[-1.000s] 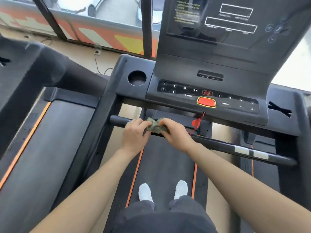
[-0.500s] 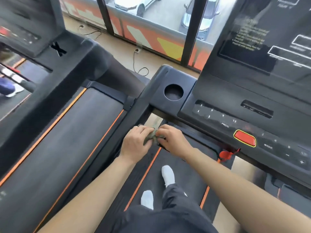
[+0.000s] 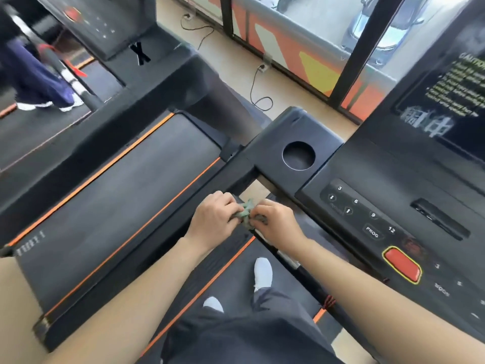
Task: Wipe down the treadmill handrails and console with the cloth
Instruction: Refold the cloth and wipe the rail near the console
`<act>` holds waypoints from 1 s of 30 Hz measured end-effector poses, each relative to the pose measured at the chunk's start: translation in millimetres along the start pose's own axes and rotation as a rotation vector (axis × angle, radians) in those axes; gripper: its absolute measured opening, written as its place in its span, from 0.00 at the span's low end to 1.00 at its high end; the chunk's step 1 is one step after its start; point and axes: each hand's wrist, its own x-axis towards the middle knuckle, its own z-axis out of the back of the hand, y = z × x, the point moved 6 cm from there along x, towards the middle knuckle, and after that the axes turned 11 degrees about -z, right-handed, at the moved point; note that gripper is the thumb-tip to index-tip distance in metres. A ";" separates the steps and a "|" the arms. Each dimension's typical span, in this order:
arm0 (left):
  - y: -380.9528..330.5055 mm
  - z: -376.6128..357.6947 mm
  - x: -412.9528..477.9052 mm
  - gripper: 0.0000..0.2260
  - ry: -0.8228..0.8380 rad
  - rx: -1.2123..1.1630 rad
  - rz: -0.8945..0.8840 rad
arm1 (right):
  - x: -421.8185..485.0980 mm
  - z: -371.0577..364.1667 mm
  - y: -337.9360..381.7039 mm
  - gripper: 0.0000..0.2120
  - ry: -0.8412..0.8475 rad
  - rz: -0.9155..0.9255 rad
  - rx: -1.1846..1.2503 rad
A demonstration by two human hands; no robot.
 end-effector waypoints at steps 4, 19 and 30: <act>15.1 23.8 -19.5 0.04 -0.162 0.073 0.099 | 6.2 0.3 27.6 0.03 -0.168 0.139 0.006; 71.7 66.0 -135.0 0.06 -0.245 0.082 0.520 | 17.6 -77.5 122.9 0.10 -0.129 0.381 -0.226; 67.4 87.9 -234.0 0.06 -0.270 0.176 0.660 | -15.3 -136.3 183.0 0.12 0.039 0.461 -0.244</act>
